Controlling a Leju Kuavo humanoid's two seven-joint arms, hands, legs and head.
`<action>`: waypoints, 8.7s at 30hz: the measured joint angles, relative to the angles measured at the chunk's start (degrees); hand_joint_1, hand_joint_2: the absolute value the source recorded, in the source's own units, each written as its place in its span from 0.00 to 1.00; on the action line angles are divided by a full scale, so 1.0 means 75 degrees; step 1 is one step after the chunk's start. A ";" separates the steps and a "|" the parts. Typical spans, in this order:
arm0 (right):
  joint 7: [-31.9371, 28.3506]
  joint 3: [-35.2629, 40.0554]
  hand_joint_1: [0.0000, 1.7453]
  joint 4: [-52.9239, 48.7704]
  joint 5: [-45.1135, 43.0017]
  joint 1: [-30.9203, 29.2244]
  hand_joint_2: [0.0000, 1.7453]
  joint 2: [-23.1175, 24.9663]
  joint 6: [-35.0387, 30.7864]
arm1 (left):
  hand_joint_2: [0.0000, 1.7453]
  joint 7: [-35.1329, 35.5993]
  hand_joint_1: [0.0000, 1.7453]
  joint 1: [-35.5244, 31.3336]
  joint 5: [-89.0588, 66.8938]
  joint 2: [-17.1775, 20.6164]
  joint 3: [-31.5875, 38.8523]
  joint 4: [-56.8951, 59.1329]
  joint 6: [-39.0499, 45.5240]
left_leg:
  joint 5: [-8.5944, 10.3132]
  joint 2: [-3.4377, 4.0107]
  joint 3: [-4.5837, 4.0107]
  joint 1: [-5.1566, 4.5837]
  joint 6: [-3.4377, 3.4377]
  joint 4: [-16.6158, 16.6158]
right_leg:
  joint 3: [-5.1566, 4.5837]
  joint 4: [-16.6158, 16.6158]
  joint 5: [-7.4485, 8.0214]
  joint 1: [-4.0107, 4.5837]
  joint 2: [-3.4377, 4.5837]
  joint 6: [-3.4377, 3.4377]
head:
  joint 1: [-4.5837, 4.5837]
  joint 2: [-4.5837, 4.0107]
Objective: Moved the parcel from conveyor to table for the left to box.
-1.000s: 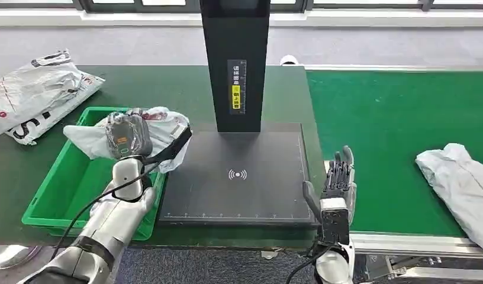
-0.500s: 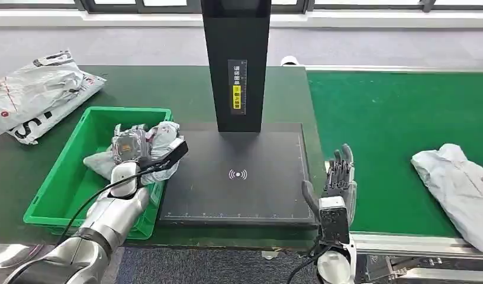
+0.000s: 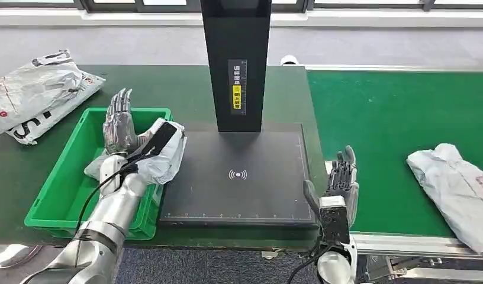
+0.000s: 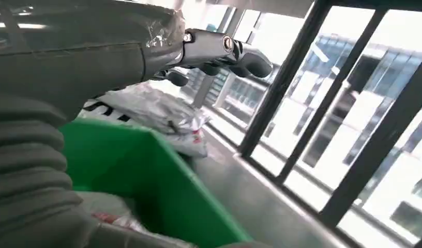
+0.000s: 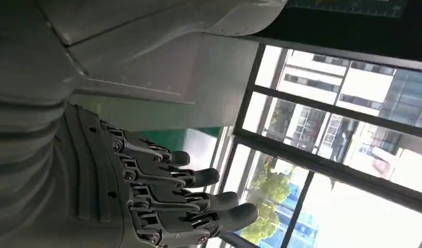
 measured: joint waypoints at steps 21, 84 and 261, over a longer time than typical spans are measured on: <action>0.0143 0.0000 0.00 0.0895 0.0076 -0.0627 1.00 -0.0134 -0.0184 | 1.00 -0.1526 0.00 0.0483 0.4214 -0.0390 0.0619 -0.0966 -0.0630 | 0.0001 0.0002 -0.0001 0.0002 -0.0001 0.0000 | -0.0005 0.0003 0.0001 0.0001 0.0003 -0.0003 | 0.0000 0.0000; 0.8580 -0.2576 1.00 0.7575 0.9489 -0.2928 1.00 -0.3203 0.0263 | 1.00 -0.2048 0.00 0.0781 0.7467 -0.1296 -0.4230 0.1118 -0.2608 | -0.0004 -0.0021 -0.0022 -0.0024 0.0015 0.0007 | -0.0013 -0.0004 0.0009 -0.0024 -0.0021 0.0009 | 0.0003 0.0000; -0.0303 0.0437 0.00 0.1428 0.0023 -0.1030 1.00 -0.0414 -0.1714 | 1.00 0.6124 1.00 -0.0536 -0.3388 0.0837 -0.2720 -0.1027 -0.0583 | 0.0038 0.0013 -0.0038 -0.0019 -0.0002 0.0004 | -0.0060 0.0030 0.0029 -0.0020 0.0012 -0.0003 | 0.0000 0.0000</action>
